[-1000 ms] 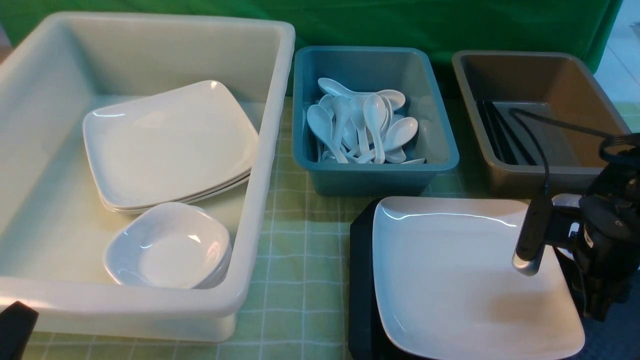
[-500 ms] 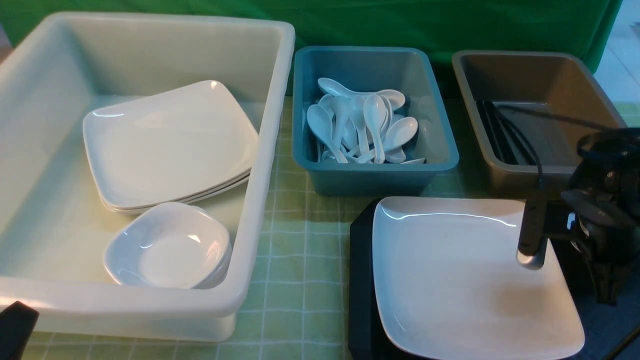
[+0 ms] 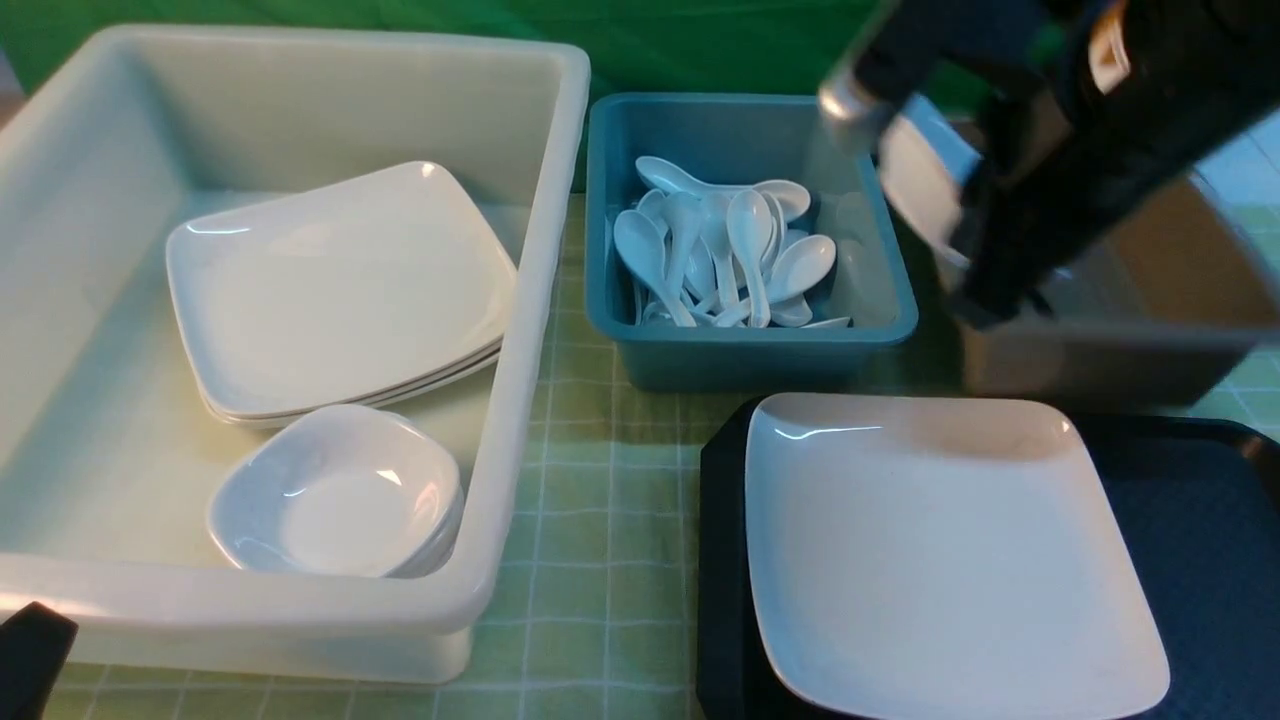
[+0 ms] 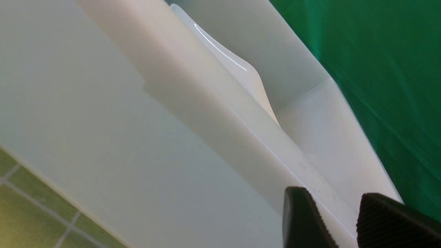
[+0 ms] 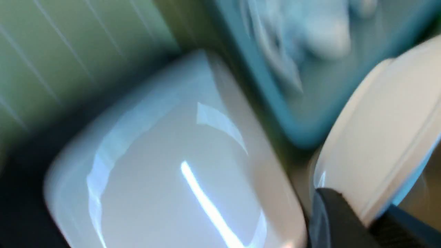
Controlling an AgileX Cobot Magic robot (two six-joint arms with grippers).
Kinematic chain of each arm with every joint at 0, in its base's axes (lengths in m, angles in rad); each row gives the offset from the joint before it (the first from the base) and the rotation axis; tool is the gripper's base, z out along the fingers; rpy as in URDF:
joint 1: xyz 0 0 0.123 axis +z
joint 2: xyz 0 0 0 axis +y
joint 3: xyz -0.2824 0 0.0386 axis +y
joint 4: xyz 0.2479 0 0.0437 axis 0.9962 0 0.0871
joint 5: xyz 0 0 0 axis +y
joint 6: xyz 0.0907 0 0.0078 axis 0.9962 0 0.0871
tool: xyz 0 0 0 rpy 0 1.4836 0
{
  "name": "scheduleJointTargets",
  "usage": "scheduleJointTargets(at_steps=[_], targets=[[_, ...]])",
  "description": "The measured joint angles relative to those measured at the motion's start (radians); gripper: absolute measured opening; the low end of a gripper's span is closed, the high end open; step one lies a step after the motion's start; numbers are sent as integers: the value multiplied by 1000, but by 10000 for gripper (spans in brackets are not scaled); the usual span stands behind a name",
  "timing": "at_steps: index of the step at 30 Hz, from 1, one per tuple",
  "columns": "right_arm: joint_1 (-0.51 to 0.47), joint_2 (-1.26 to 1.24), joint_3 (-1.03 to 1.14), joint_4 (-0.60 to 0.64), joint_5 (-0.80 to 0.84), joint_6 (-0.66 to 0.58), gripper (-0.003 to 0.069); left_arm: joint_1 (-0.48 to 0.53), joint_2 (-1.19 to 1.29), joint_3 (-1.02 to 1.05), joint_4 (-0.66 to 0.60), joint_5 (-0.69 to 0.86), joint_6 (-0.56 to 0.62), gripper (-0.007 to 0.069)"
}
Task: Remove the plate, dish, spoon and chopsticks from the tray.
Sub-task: Use the right arm to put the small plate into the large storage box on the left
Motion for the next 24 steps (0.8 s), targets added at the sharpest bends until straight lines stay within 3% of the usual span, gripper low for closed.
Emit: scheduleJointTargets(at_steps=[4, 9, 14, 24], targets=[[192, 70, -128, 48, -119, -50, 29, 0, 0, 0, 0, 0, -2, 225], [325, 207, -167, 61, -202, -130, 29, 0, 0, 0, 0, 0, -2, 225], [355, 317, -167, 61, -277, -208, 29, 0, 0, 0, 0, 0, -2, 225], [359, 512, -167, 56, -326, -505, 30, 0, 0, 0, 0, 0, 1, 225]])
